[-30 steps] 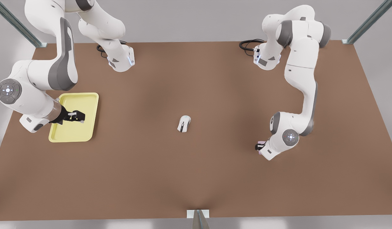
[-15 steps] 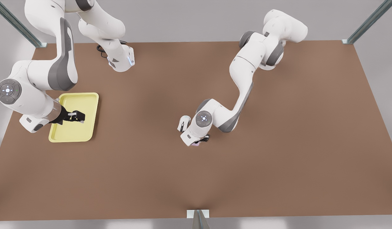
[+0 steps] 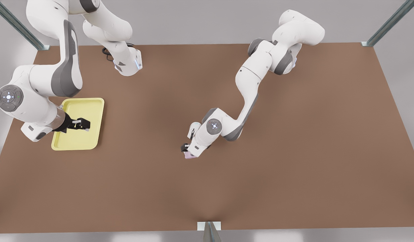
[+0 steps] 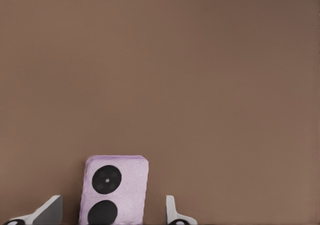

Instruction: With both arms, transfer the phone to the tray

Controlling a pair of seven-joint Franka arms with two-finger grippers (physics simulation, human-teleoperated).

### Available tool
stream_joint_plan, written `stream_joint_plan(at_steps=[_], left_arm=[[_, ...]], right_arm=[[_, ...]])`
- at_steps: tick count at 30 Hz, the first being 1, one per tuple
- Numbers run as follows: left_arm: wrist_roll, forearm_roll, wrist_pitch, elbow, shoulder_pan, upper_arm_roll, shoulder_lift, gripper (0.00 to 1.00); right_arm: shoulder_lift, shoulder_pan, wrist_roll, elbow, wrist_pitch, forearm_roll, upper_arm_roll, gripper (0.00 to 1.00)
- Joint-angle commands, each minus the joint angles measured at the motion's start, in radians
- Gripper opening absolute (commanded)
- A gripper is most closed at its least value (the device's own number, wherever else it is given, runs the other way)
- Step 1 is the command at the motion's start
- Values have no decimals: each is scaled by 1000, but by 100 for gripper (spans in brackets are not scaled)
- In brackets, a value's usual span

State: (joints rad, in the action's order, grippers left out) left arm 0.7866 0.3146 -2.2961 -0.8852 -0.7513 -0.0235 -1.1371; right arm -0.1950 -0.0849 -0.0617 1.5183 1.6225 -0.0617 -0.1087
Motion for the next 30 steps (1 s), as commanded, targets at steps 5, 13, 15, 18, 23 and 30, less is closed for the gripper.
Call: stream_joint_plan(at_steps=[5,13,15,18,23,30], left_arm=[[-463,-212,949,-11,501,-13,437,100],[-802,-349,1037,-529,630,-1,935,100],[-793,-313,1123,-445,630,2,910,100],[-811,-305,1123,-445,630,2,901,100],[-811,-304,1120,-446,630,2,881,100],[-810,-301,1116,-451,630,2,869,100]], right_arm=[[2,7,8,-1,-3,0,-6,100],[-308,128,391,-302,11,-59,-266,100],[-483,229,551,-484,23,-96,-266,100],[-595,326,810,-524,140,-99,-256,100],[-669,471,999,-510,220,-95,-184,100],[-699,447,1011,-405,335,-92,-177,100]])
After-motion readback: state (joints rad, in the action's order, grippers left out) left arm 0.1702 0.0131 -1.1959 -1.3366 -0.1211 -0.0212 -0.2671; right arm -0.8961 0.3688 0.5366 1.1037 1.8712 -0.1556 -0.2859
